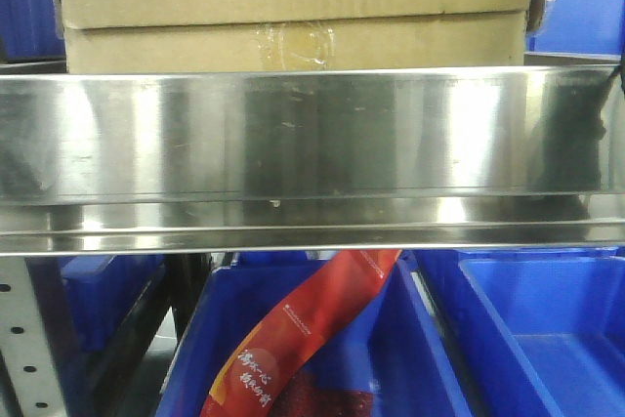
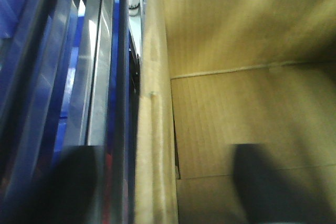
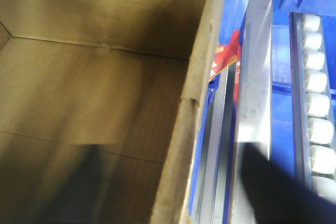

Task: Grab carton from right shelf to conveyor
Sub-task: 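Close both grippers on the carton's opposite side walls, then lift the carton off the shelf with both grippers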

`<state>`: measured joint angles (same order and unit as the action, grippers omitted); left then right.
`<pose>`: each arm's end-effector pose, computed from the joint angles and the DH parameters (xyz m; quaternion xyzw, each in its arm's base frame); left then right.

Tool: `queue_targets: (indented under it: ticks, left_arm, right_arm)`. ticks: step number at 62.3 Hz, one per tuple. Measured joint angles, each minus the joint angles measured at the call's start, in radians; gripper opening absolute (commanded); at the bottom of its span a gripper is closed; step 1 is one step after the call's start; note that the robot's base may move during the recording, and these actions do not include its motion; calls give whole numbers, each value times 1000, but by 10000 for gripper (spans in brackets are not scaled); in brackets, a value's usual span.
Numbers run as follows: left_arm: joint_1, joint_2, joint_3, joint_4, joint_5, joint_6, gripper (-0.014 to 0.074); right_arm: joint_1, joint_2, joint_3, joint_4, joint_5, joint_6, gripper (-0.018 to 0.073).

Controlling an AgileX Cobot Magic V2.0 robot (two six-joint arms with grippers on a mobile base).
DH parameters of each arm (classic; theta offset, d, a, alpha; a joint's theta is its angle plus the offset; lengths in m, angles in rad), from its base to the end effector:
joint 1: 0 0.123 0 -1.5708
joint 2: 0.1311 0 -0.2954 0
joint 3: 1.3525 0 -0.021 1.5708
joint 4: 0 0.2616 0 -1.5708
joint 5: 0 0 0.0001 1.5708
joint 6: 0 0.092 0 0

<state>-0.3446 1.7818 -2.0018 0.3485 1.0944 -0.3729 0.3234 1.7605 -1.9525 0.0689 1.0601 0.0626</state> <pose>0.3911 -0.1107 0.4398 0.0018 0.9103 0.0297 0.4128 0.3814 0.1336 0.4310 -0.1160 0.9152 0.1073 0.3708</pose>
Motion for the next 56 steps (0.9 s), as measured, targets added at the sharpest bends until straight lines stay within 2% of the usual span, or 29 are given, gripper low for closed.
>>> queue_targets:
  ticks: [2,4,9,25,33,41,56]
  left_arm:
    - [4,2,0,-7,1,0,13]
    - [8,7,0,-10,7,0,-46]
    - [18,11,-4,-33,11,-2,-3]
    - [34,13,-10,-68,18,-4,-17]
    - [34,3,-45,-99,80,-4,-17]
    - [5,-21,-116,-103,135,-4,-17]
    - [-103,-121,-190,-38,145,-4,-17]
  right_arm:
    - [0,0,0,-3,2,3,-88]
    - [0,0,0,-10,2,4,-76]
    - [0,0,0,-10,3,8,-64]
    - [0,-4,-2,-13,4,8,-67]
    - [0,-38,0,-15,23,8,-67]
    - [0,-113,0,-17,35,8,-67]
    - [-2,-278,1,-37,118,11,-67]
